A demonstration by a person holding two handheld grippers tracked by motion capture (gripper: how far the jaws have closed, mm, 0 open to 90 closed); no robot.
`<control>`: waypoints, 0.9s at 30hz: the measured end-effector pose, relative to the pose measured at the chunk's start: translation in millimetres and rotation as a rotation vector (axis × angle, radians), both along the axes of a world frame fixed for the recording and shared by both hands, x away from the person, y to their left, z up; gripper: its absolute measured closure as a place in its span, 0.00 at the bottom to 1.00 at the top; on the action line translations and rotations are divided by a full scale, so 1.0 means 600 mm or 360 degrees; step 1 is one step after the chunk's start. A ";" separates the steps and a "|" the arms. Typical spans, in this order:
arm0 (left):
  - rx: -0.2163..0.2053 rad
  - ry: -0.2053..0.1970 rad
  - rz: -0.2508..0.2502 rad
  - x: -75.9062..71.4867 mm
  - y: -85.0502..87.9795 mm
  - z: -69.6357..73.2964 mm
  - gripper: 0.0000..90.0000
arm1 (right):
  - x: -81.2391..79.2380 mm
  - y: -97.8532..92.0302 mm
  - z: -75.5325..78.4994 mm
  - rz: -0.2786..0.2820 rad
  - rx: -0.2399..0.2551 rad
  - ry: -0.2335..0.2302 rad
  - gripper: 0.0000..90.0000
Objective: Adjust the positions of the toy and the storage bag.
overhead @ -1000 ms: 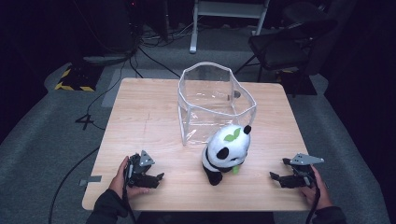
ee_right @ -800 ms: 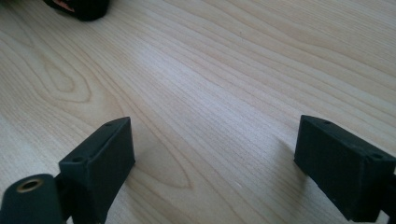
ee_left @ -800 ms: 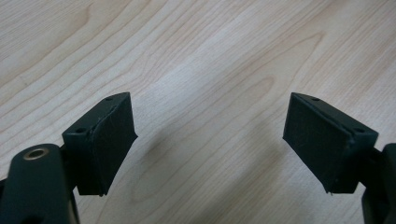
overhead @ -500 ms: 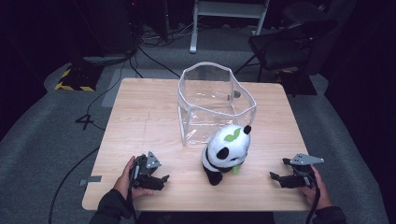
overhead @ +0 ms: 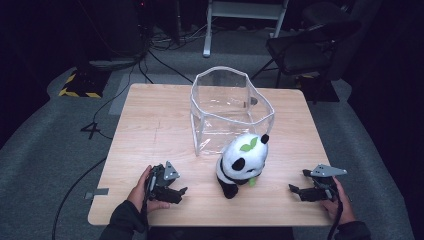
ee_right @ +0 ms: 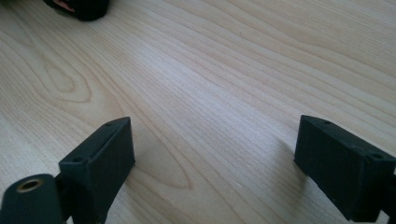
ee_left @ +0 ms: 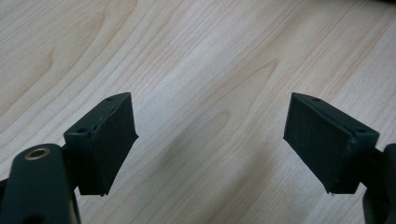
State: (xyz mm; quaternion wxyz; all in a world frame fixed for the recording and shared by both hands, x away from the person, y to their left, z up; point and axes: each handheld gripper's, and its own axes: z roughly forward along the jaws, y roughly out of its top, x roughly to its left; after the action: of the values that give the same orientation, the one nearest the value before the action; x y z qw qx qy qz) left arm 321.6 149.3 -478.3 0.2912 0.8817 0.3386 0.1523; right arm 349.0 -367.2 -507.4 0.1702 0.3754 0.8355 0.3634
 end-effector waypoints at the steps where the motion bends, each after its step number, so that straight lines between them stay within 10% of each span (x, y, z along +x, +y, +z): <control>1: 0.0017 -0.0001 0.0002 0.001 -0.005 0.002 0.19 | 0.000 0.000 0.000 0.0000 0.0001 0.0000 0.13; 27: 0.0034 -0.0036 -0.0069 0.009 -0.066 0.013 0.19 | 0.000 0.000 0.000 0.0000 0.0000 0.0000 0.13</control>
State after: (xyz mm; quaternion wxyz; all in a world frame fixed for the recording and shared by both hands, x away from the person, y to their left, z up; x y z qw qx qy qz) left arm 326.9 109.8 -470.4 0.2887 0.8901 0.3144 0.1595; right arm 349.0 -367.2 -507.5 0.1702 0.3753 0.8355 0.3634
